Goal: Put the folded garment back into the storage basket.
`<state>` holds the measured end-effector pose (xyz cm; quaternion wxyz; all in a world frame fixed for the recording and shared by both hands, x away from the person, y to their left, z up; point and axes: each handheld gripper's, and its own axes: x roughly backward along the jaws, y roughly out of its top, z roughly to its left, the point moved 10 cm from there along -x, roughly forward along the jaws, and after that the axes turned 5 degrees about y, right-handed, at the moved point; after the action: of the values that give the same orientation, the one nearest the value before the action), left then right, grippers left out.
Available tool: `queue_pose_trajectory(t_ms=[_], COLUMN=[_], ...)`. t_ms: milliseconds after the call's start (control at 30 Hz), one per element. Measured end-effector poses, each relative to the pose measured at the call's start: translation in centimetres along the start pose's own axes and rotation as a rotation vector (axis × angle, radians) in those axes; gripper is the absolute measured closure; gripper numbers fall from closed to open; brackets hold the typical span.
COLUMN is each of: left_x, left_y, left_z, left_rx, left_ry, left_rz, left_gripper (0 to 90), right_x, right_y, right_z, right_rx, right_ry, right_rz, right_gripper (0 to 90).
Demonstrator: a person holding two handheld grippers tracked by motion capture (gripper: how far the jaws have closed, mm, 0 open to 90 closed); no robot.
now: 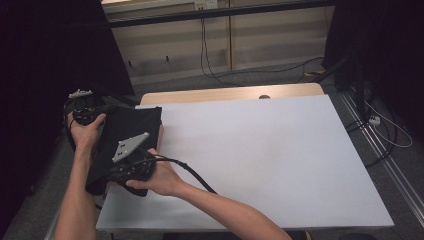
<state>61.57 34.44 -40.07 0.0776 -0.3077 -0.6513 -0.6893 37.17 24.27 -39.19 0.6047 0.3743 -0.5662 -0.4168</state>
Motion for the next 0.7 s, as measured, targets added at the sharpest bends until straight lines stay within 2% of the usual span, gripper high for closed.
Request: queue_pose_trajectory(t_ms=[433,700], left_x=[-0.50,-0.91], left_y=[-0.22,-0.85], left_z=[-0.09,-0.07], left_rx=[-0.022,-0.019], left_ry=[-0.011,-0.019], left_rz=[0.010,0.016], left_gripper=[83.3,83.2], right_x=[-0.50,-0.76], right_y=[-0.60,-1.03], right_z=[-0.52,-0.50], right_rx=[-0.017,-0.017], right_ry=[-0.006,-0.009], right_rz=[0.011,0.030], right_gripper=[83.2,83.2])
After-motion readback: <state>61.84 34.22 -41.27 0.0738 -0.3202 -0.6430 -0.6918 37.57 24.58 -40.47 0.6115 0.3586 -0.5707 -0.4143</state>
